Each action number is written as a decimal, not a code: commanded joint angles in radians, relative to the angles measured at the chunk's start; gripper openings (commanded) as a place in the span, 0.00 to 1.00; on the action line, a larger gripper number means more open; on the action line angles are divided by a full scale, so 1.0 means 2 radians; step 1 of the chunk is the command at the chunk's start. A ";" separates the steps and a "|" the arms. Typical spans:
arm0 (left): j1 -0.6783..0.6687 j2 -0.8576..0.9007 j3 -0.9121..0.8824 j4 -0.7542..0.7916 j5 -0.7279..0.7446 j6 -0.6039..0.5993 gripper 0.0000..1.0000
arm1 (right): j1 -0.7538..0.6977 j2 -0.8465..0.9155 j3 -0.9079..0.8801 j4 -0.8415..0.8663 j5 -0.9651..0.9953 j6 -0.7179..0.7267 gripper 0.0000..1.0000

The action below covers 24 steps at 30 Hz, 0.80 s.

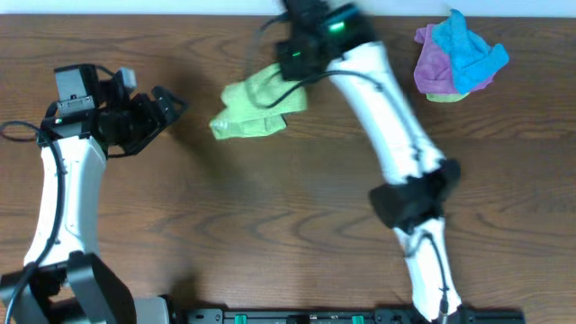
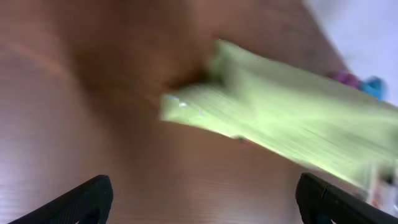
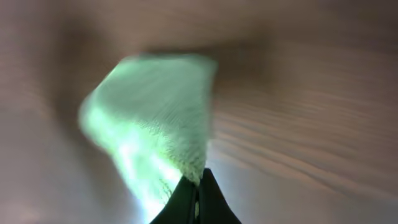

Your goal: Fold the cloth

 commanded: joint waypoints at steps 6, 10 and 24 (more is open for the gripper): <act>0.000 0.004 -0.004 0.007 -0.019 -0.004 0.95 | -0.053 -0.097 0.023 -0.094 0.148 0.004 0.06; 0.000 0.004 -0.004 0.007 -0.010 -0.004 0.95 | -0.063 -0.097 0.023 -0.106 0.129 0.004 0.01; -0.001 0.004 -0.004 0.006 -0.007 -0.003 0.95 | -0.026 -0.089 0.023 -0.030 -0.004 -0.022 0.01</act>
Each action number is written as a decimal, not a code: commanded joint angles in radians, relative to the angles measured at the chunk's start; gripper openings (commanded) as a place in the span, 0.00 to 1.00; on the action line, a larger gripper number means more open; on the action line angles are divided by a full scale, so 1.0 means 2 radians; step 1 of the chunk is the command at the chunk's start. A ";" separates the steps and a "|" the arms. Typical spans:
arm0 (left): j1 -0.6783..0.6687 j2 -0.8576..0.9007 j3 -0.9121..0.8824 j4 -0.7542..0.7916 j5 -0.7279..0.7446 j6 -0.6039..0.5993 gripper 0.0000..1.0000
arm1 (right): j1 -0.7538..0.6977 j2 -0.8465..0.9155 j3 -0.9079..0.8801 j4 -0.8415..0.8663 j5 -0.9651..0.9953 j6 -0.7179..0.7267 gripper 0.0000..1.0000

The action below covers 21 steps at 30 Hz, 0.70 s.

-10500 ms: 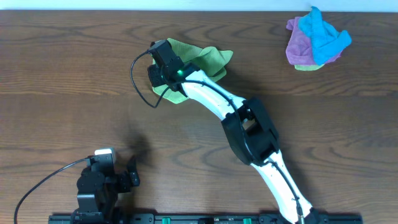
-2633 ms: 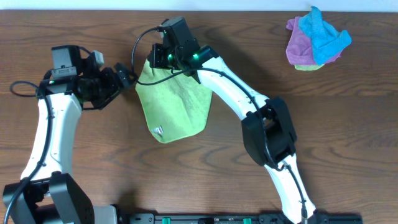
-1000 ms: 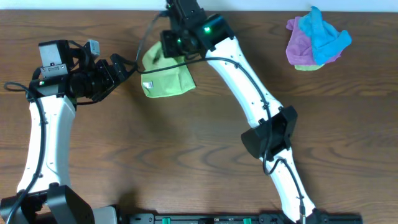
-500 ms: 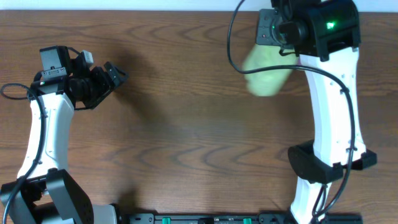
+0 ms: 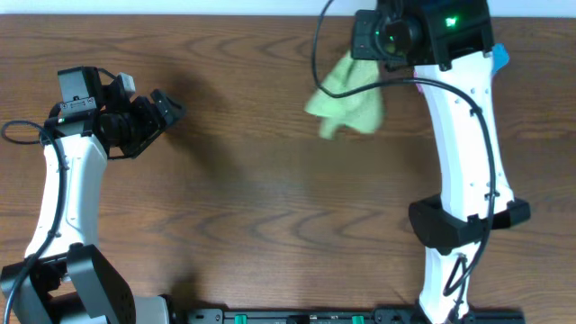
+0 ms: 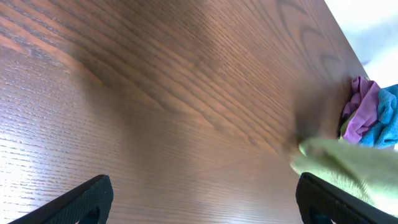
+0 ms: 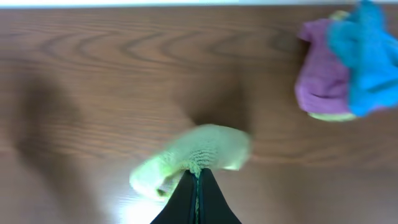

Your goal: Fold the cloth

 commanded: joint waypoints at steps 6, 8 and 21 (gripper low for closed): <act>-0.012 -0.002 -0.001 -0.020 -0.017 0.046 0.96 | 0.042 0.015 0.001 0.022 -0.078 -0.026 0.07; -0.025 -0.002 -0.001 -0.042 -0.057 0.066 0.96 | 0.049 0.017 0.001 0.029 -0.100 -0.037 0.13; -0.119 -0.002 -0.001 -0.090 -0.200 0.093 0.95 | 0.048 0.017 0.001 0.034 -0.155 -0.061 0.63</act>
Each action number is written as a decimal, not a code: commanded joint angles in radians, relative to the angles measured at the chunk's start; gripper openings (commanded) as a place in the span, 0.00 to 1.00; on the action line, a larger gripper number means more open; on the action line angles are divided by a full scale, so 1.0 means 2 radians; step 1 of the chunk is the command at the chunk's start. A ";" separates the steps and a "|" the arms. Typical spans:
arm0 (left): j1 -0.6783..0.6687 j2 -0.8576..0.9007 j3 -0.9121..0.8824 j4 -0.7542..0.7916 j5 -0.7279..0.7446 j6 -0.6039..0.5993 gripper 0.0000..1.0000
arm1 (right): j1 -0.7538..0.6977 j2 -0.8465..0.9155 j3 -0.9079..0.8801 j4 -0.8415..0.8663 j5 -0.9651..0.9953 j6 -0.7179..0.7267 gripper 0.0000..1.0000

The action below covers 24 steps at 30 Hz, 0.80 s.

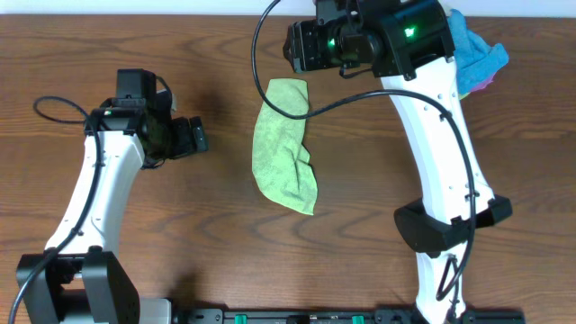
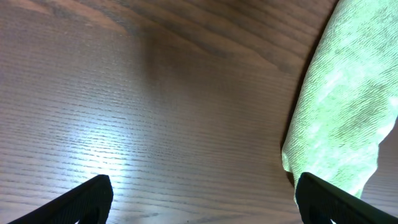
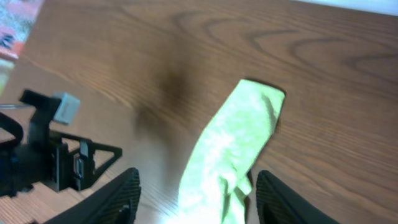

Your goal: Fold the cloth

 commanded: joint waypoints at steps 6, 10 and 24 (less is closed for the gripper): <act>-0.014 -0.002 -0.001 -0.007 -0.020 0.011 0.95 | -0.001 0.023 0.000 -0.085 -0.012 -0.094 0.70; -0.003 -0.003 -0.001 -0.005 -0.044 0.007 0.95 | 0.020 0.057 -0.010 -0.097 -0.017 -0.114 0.64; 0.150 -0.039 -0.001 -0.022 -0.005 0.007 0.95 | 0.112 0.144 -0.024 -0.108 0.016 -0.135 0.65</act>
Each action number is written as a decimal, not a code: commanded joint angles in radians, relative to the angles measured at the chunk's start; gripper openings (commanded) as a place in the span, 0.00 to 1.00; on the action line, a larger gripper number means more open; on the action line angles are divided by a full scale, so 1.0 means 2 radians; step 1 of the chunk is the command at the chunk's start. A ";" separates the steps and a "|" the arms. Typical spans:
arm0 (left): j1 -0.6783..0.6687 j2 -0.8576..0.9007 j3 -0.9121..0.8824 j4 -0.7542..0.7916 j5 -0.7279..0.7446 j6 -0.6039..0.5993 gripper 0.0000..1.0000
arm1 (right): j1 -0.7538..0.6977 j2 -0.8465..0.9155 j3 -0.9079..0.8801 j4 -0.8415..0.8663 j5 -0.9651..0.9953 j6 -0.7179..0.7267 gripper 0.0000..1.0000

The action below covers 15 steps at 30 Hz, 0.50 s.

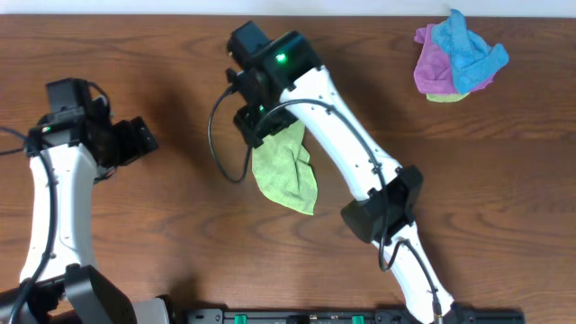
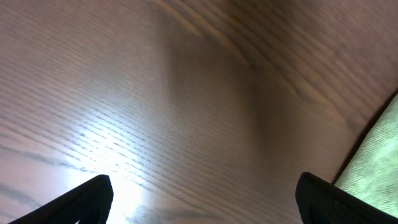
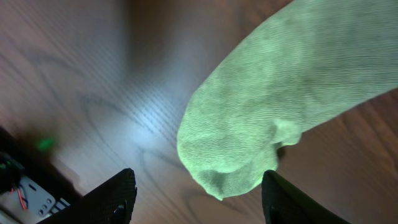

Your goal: Fold the cloth

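Observation:
A light green cloth [image 1: 286, 173] lies stretched out in a long strip near the middle of the brown table [image 1: 180, 234]. My right gripper [image 3: 199, 202] hangs open low over the cloth's far end [image 3: 292, 93], with the cloth's rounded tip between its fingers. In the overhead view the right gripper [image 1: 255, 124] covers that end. My left gripper [image 1: 137, 140] stands open to the left of the cloth, over bare wood. Only the cloth's edge [image 2: 380, 167] shows at the right of the left wrist view.
A heap of purple, blue and green cloths [image 1: 457, 56] lies at the far right corner. The right arm [image 1: 342, 135] reaches across the table over the cloth's right side. The table's far edge [image 1: 135, 15] meets a white wall.
My right gripper, still open, has moved from above the table's far middle down and left onto the cloth's far end. My left gripper has drawn back to the left. The cloth lies as before.
My right gripper was shut on the crumpled green cloth at the far middle of the table, then held it in the air further right. Then the cloth lay stretched out mid-table with the right gripper open above it. Now that gripper is low over the cloth's far end.

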 commanded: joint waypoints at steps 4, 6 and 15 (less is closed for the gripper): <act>0.012 -0.005 -0.001 -0.003 0.017 0.007 0.95 | 0.012 0.026 -0.010 -0.004 0.010 -0.011 0.64; 0.012 -0.005 -0.001 -0.003 0.018 0.007 0.95 | 0.017 0.041 -0.012 -0.004 0.010 -0.011 0.64; 0.012 -0.005 -0.001 -0.003 0.017 0.007 0.95 | 0.033 0.104 -0.013 -0.005 0.012 -0.005 0.59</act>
